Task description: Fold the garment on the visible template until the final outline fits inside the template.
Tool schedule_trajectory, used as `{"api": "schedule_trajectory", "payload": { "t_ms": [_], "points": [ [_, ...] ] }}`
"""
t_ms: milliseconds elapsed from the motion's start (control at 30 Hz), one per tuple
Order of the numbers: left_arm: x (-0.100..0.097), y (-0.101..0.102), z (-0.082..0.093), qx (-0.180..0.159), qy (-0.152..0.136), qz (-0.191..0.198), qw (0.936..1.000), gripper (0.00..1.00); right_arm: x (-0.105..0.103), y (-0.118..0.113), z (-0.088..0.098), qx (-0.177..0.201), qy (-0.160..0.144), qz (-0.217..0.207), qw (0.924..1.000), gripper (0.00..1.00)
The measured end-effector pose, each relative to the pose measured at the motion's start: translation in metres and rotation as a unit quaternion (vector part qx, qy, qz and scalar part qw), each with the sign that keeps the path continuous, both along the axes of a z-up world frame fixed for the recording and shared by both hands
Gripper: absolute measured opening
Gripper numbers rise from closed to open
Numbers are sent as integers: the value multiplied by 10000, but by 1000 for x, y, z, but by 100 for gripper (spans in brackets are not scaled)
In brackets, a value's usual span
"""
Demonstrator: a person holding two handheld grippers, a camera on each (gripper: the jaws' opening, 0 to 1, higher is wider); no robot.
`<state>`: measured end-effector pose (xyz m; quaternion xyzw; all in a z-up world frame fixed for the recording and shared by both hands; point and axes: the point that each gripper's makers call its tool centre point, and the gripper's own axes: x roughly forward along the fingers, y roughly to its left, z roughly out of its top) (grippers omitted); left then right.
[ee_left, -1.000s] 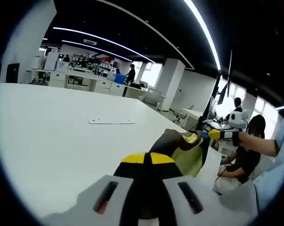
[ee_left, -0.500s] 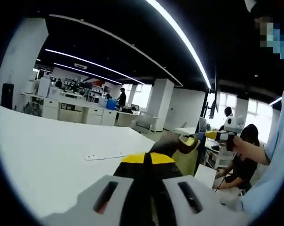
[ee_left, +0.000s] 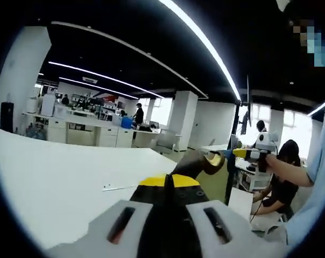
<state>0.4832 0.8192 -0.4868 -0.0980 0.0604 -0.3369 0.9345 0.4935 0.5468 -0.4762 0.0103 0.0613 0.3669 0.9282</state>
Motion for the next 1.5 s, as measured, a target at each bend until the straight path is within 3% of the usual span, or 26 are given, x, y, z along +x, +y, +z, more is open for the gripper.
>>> {"api": "schedule_trajectory", "payload": {
  "t_ms": [167,200,233,333,500,700,767,833,900,933,1067,1200,1300,1500],
  "points": [
    [42,6,-40,-59,516,102,9986,0,36,3,-35,-59,465,-69,9989,0],
    [50,6,-45,-23,510,102,9986,0,43,4,-39,-78,444,-73,9990,0],
    [57,6,-49,-13,503,98,9987,0,53,4,-49,-141,617,-112,9979,0],
    [82,9,-71,-16,758,134,9970,0,78,7,-74,-200,896,-145,9957,0],
    [127,7,-120,191,1177,222,9926,0,118,11,-115,-428,1164,-201,9921,0],
    [162,6,-162,202,1432,316,9890,0,158,15,-167,-623,1602,-269,9847,0],
    [172,6,-181,157,1597,365,9864,0,169,14,-191,-807,1874,-297,9785,0],
    [179,8,-205,314,1823,428,9818,0,179,17,-212,-922,2034,-299,9743,0],
    [183,6,-216,377,1852,417,9811,0,186,22,-223,-958,2122,-269,9721,0],
    [184,5,-223,305,1988,418,9787,0,204,25,-232,-965,2175,-276,9709,0],
    [188,5,-241,503,2145,497,9742,0,214,30,-251,-1234,2332,-279,9642,0],
    [191,8,-250,526,2238,559,9716,0,220,31,-263,-1394,2432,-297,9595,0],
    [194,11,-259,829,2208,525,9704,0,223,27,-272,-1518,2534,-360,9547,0],
    [199,12,-262,819,2236,641,9691,0,216,19,-282,-1537,2778,-528,9468,0]
  ]
}}
